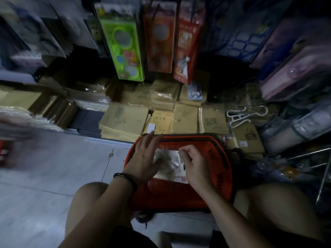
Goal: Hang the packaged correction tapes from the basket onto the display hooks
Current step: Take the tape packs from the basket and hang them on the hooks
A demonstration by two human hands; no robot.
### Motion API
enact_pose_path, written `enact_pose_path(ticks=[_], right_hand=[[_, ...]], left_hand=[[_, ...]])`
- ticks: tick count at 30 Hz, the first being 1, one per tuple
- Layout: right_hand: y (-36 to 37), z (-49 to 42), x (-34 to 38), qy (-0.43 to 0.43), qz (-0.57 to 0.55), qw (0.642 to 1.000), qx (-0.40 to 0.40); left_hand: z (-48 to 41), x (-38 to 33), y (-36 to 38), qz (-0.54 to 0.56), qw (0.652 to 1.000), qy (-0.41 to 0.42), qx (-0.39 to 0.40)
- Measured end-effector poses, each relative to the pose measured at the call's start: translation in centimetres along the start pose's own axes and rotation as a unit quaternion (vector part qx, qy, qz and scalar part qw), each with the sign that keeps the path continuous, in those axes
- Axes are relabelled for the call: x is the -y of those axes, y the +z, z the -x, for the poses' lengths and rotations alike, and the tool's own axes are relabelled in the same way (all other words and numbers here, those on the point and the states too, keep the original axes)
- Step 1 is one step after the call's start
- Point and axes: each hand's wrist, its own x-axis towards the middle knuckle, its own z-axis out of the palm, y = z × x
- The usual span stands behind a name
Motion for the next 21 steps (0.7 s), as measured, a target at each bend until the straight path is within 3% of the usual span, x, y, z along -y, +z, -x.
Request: enact_pose_path(ticks=[5,10,14,18,21], right_hand=[[-5.0,-0.6,9.3,-0.084,-0.030,0.995,0.046],[-10.0,-2.4,17.2,-0.144,-0.027,0.988,0.038],[-13.5,-2.3,22.7,-0.215,0.011,0.977,-0.007],[-15.6,-1.3,27.7,-0.390,0.213,0.885,-0.135],[-16.3,-1.2,31.3,-0.460,0.280,0.832,-0.131]], left_hand=[[0.9,-6.1,-6.8,0.163,0.984,0.028,0.070],[2.2,-11.1,-12.1,0.261,0.964,0.006,-0.049],[2.5,-15.1,-16.4,0.376,0.914,-0.007,-0.152],[1.8,-19.4,-21.3,0.458,0.863,-0.010,-0.212],[1.2,-22.8,-25.0,0.510,0.828,-0.004,-0.235]])
